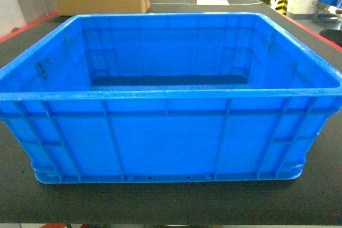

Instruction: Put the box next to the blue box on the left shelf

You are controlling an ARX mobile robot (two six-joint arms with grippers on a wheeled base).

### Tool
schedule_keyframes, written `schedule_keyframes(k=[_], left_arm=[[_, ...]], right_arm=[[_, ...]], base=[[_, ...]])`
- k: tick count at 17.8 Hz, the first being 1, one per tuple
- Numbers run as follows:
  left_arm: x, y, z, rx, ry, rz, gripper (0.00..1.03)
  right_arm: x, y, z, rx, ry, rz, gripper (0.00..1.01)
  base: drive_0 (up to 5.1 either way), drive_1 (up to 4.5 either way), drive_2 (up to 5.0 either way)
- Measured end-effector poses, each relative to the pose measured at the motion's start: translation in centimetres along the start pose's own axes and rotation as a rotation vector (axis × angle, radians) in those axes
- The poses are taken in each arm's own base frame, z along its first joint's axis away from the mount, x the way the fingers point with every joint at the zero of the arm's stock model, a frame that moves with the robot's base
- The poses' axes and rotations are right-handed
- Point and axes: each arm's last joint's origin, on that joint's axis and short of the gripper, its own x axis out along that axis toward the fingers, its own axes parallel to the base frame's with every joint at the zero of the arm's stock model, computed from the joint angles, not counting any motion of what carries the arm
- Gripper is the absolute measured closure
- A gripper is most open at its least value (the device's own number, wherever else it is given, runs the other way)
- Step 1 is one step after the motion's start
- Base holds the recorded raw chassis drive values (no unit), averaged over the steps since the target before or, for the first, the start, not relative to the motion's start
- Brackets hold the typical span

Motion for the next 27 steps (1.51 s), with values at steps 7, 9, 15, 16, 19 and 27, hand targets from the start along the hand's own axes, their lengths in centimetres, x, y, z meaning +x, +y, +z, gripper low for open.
schedule_keyframes(k=[7,9,15,16,19,27], left_arm=[[9.6,-1.6,-1.4,0.020,0.325,0.034,0.05],[10.1,-1.6,-2.4,0.013,0.371,0.041,0.05],[10.6,-0.7,-3.9,-0.009,0.446,0.067,0.05],[10.6,-0.5,-4.0,-0.008,0.454,0.069,0.05],[10.7,-0.4,-4.6,-0.008,0.480,0.060,0.05],[10.0,-1.1,-5.2,0.027,0.518,0.045,0.75]], right_arm=[[11.5,2.9,-0.1,0.035,0.301,0.055,0.03],[12.0,3.4,-1.2,0.039,0.353,0.070,0.03],[12.6,4.1,-2.5,0.046,0.424,0.092,0.03],[12.8,4.1,-2.7,0.046,0.434,0.091,0.03],[13.1,4.3,-3.4,0.039,0.456,0.078,0.03],[13.2,4.5,-3.7,-0.008,0.460,0.031,0.76]], base=[[0.0,0.00,0.0],[0.0,0.00,0.0],[0.0,0.00,0.0],[0.0,0.00,0.0],[0.0,0.00,0.0],[0.0,0.00,0.0]])
